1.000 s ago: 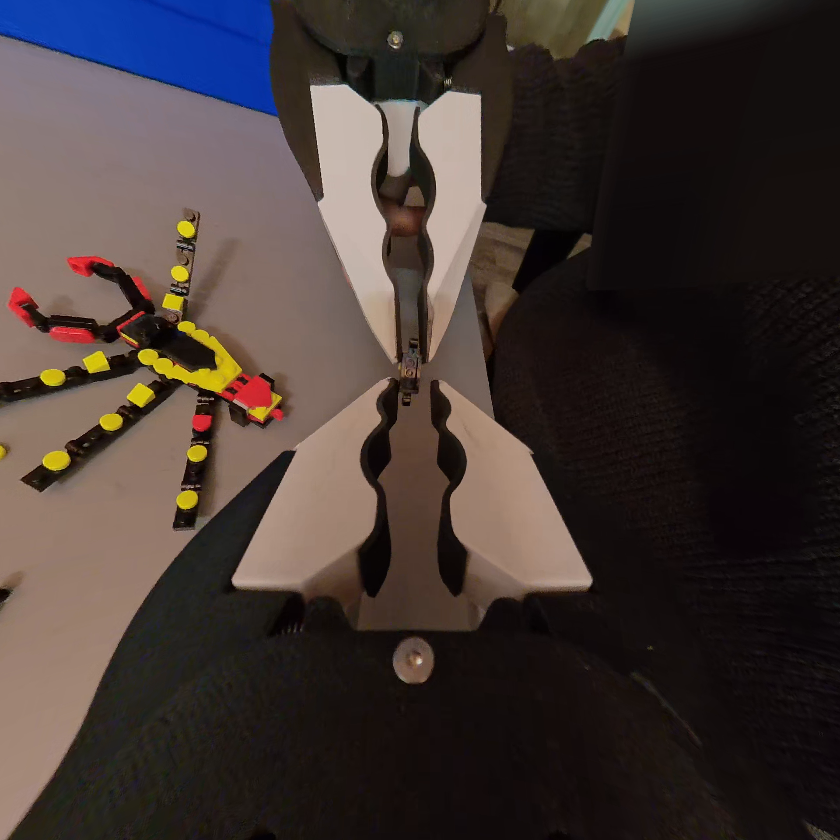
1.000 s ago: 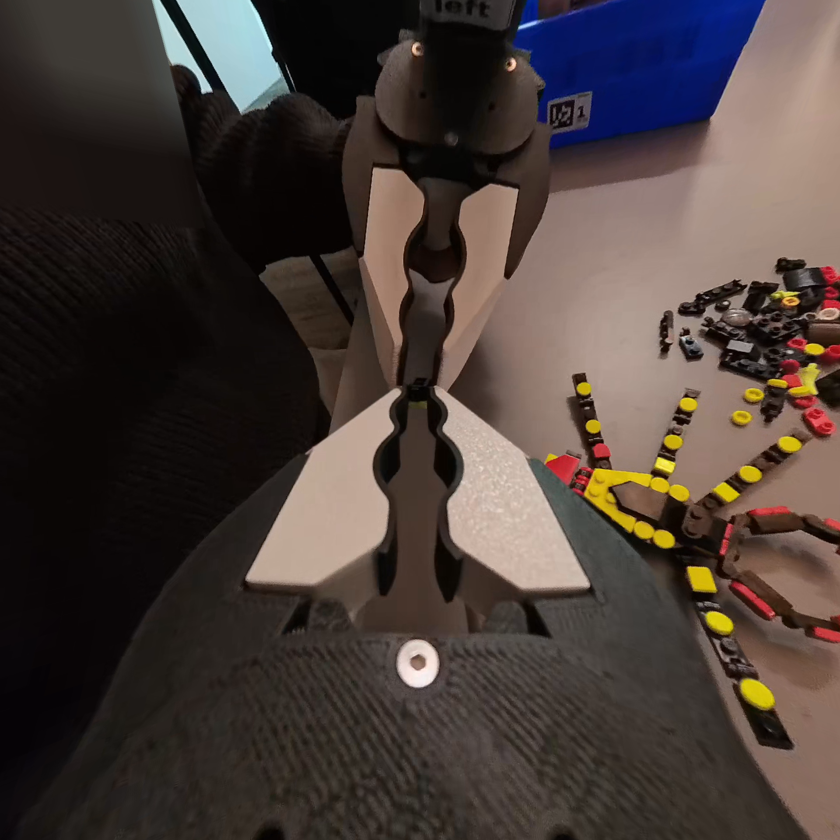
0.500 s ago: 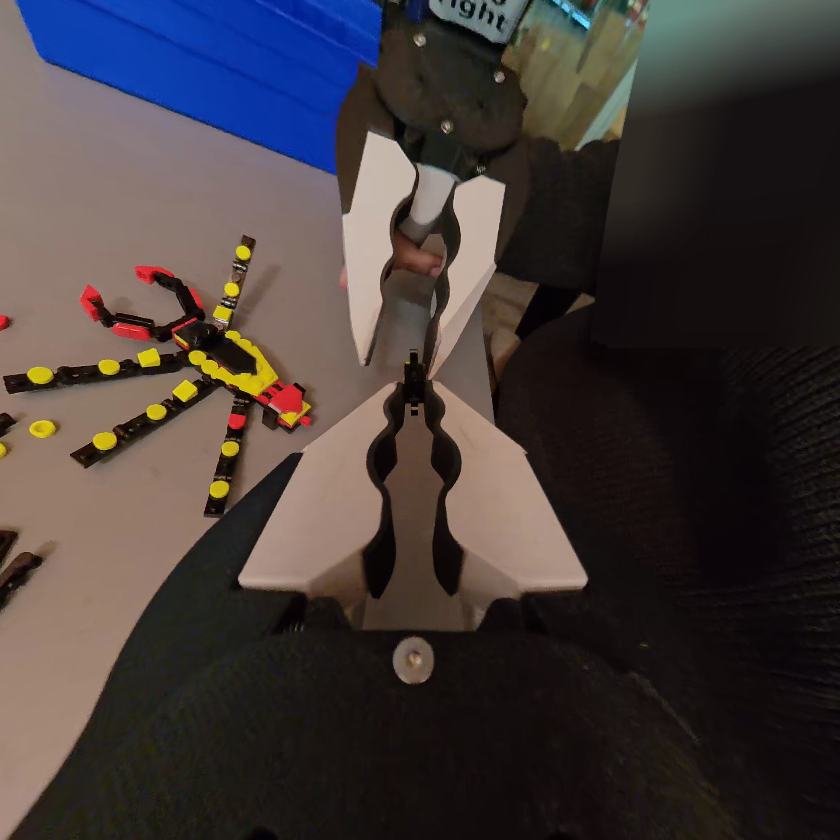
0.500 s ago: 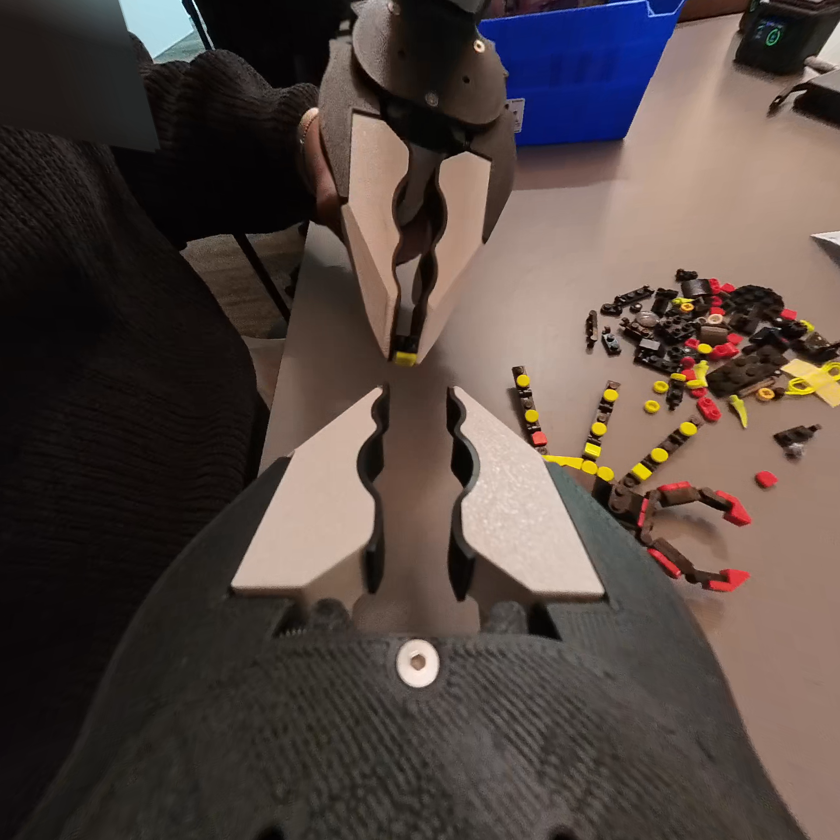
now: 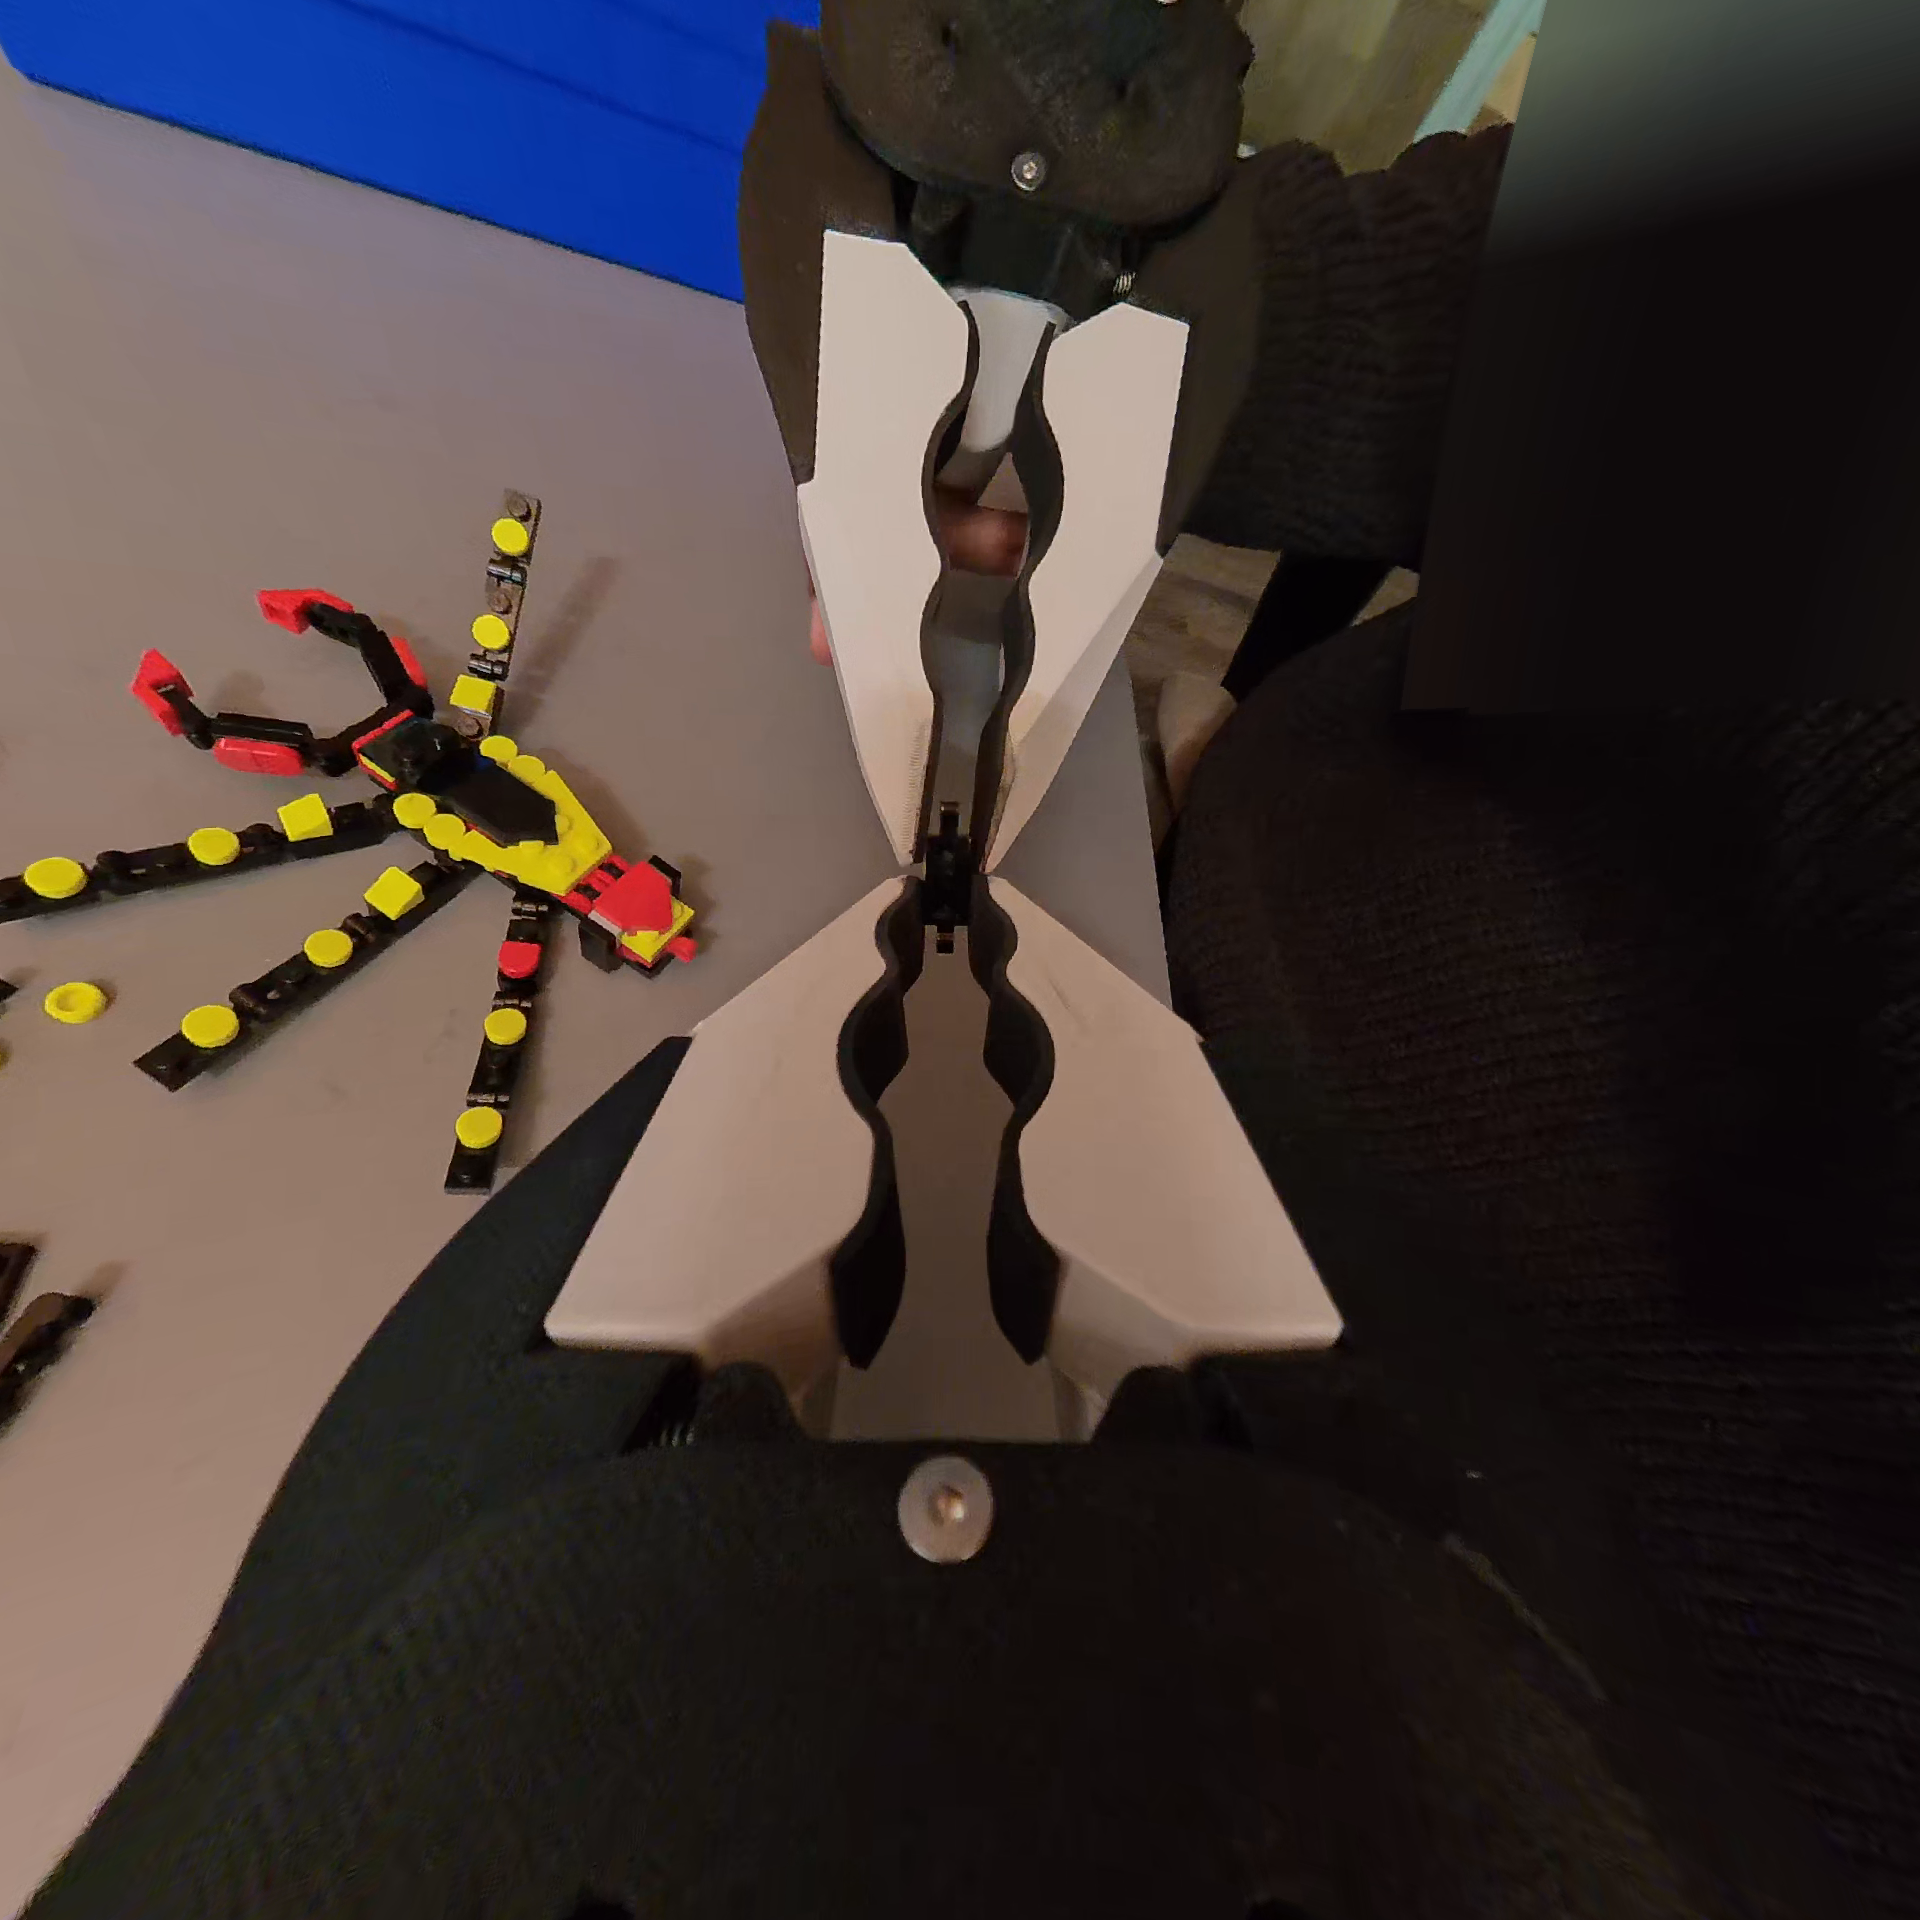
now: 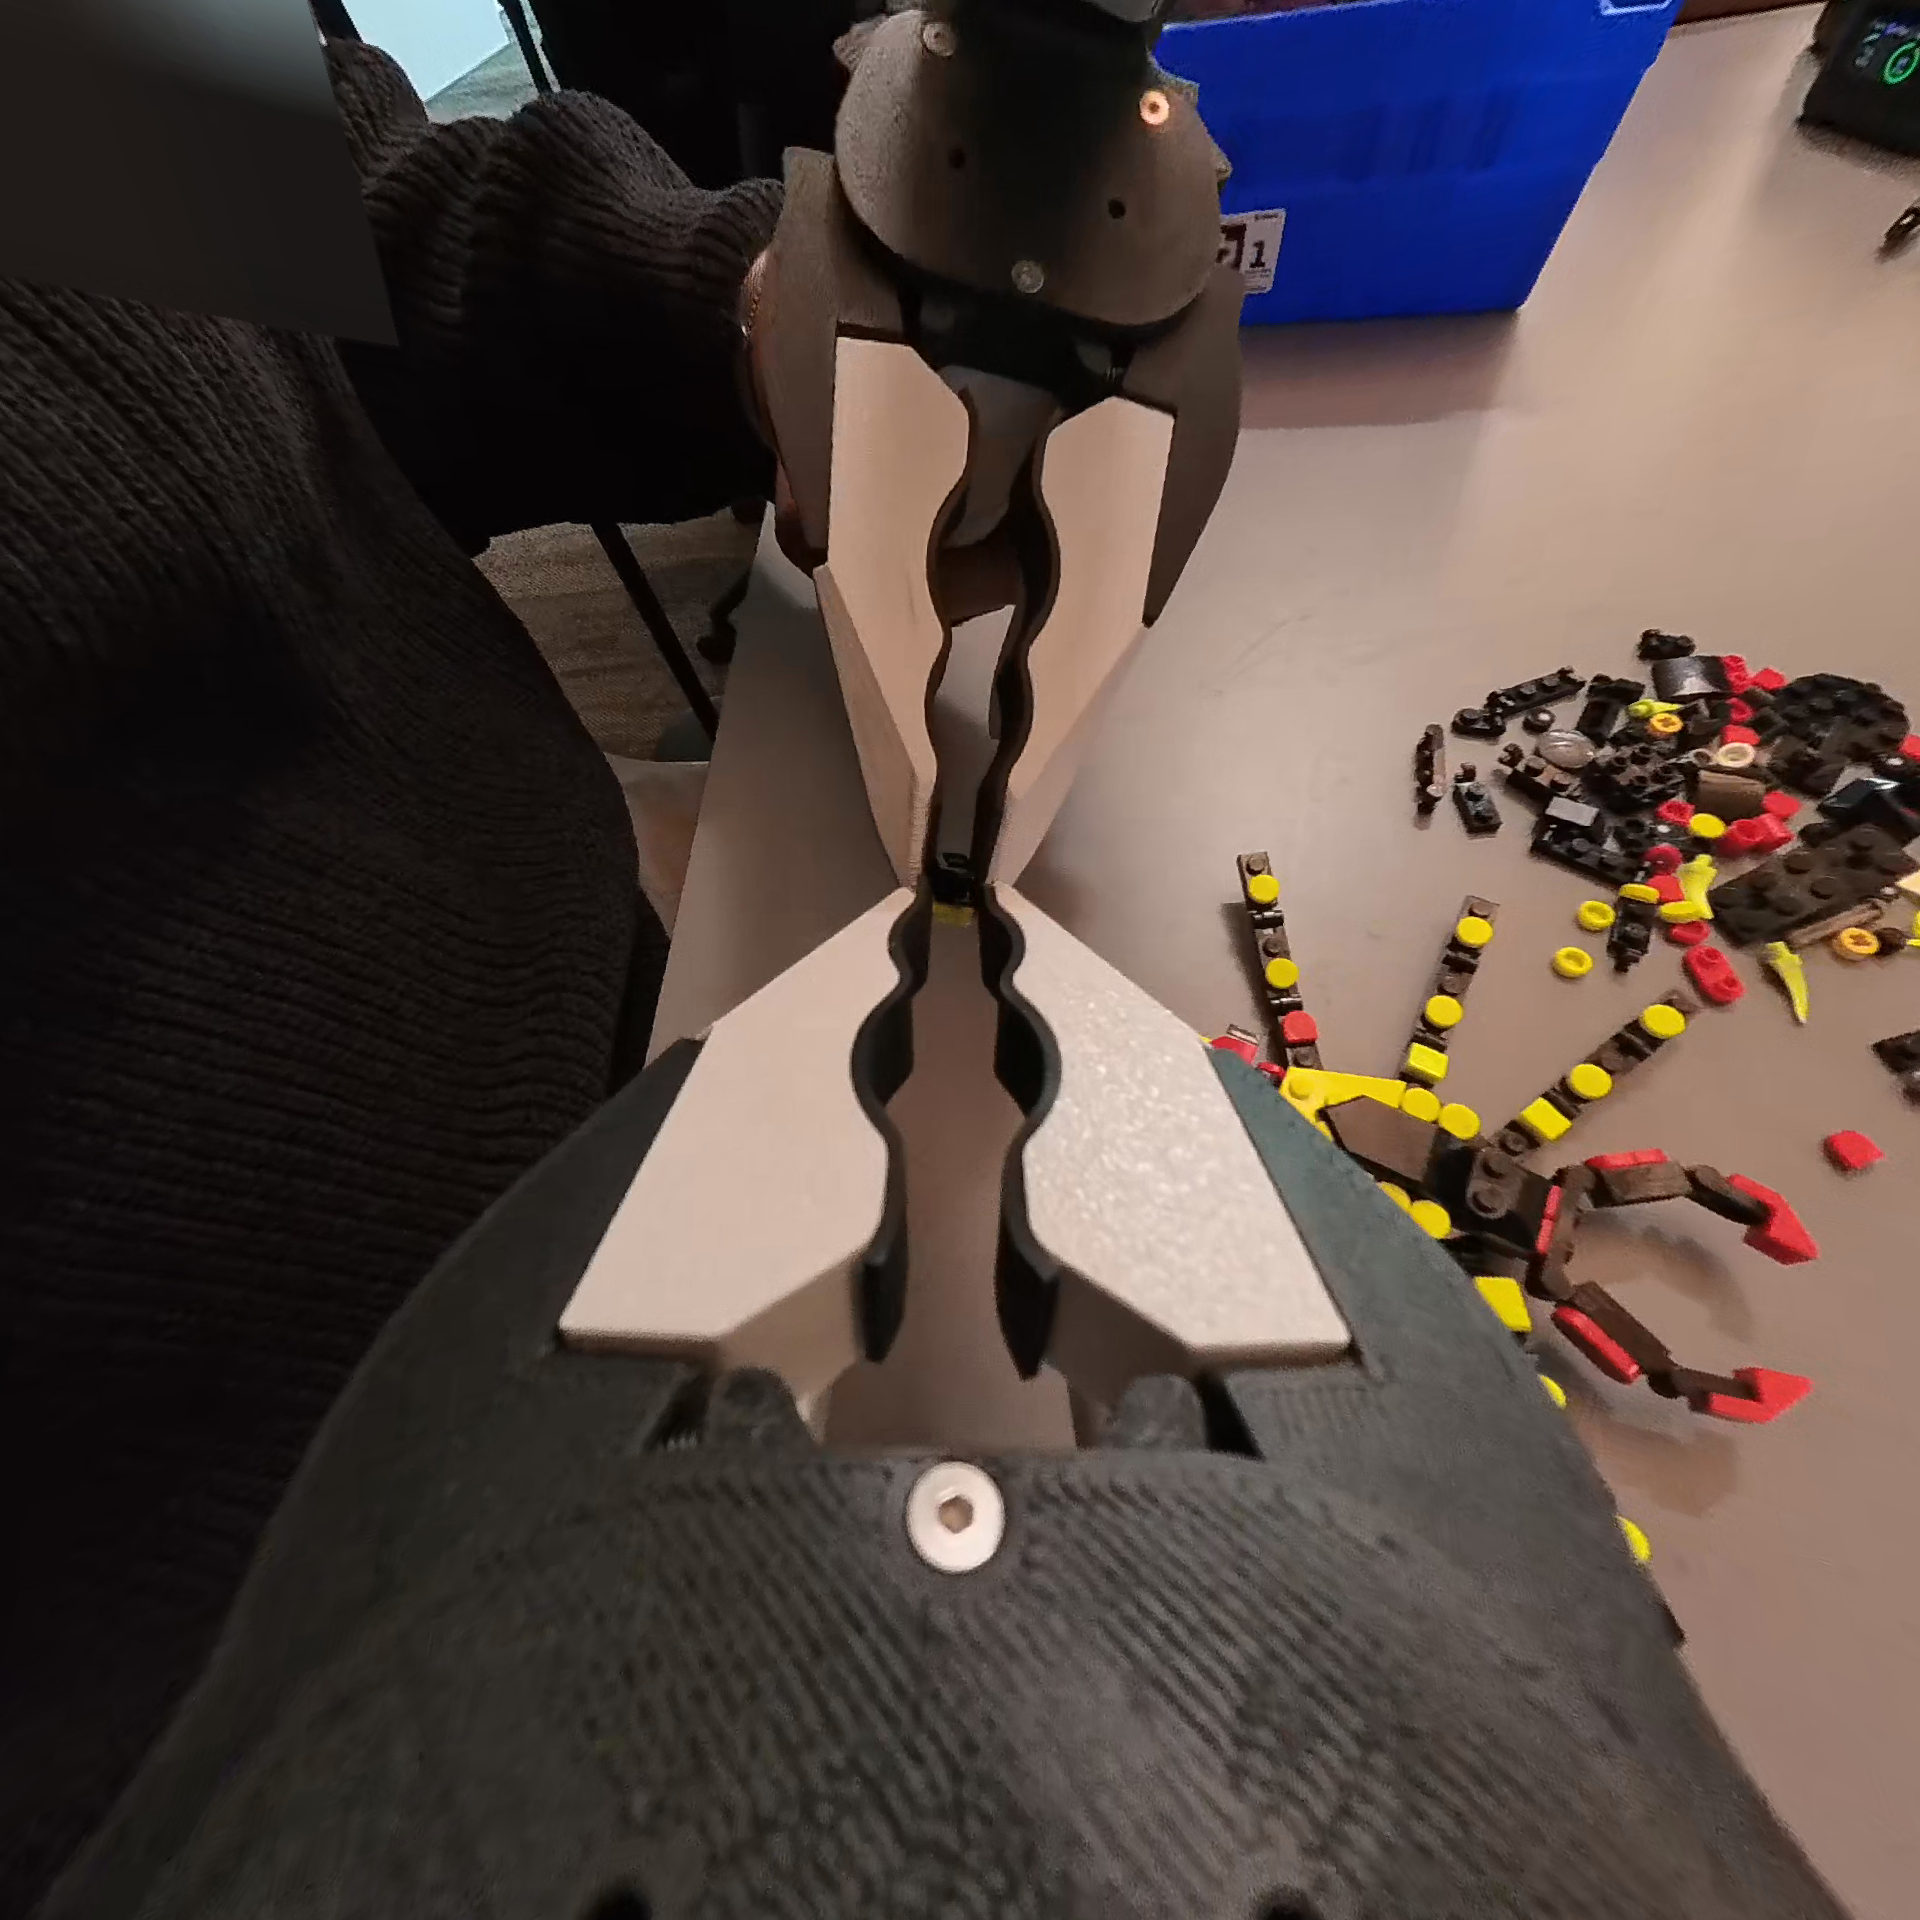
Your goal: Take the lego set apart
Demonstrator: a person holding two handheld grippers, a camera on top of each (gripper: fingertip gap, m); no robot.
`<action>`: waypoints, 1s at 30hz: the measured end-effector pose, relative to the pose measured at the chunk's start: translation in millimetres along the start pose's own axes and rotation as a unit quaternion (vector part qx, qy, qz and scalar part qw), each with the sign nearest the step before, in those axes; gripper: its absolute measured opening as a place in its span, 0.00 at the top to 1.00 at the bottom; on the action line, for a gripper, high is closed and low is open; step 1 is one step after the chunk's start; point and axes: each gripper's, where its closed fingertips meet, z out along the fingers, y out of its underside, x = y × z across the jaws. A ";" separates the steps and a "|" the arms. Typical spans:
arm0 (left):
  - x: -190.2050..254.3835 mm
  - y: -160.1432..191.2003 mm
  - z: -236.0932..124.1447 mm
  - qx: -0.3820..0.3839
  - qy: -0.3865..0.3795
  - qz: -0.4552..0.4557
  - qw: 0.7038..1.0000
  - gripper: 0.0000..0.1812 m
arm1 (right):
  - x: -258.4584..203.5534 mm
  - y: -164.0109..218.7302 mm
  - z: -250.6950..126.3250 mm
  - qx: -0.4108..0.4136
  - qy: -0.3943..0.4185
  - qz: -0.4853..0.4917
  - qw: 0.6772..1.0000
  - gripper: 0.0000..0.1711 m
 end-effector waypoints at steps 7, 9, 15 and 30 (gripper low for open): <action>7.8 -9.9 -4.2 0.009 -0.031 0.068 0.997 0.97 | -6.5 -6.8 -6.5 -0.010 0.002 -0.020 1.000 0.95; 8.9 -7.6 -2.4 0.011 -0.016 0.054 0.998 0.97 | -8.0 -3.7 -5.7 -0.021 0.005 -0.031 0.999 0.95; 8.5 -2.4 0.7 0.001 -0.009 0.045 0.999 0.97 | -8.6 3.1 -3.4 -0.058 0.020 -0.052 0.997 0.95; 8.5 8.9 10.7 -0.031 -0.003 0.030 0.999 0.97 | -11.2 23.1 0.0 -0.121 0.010 -0.033 0.992 0.95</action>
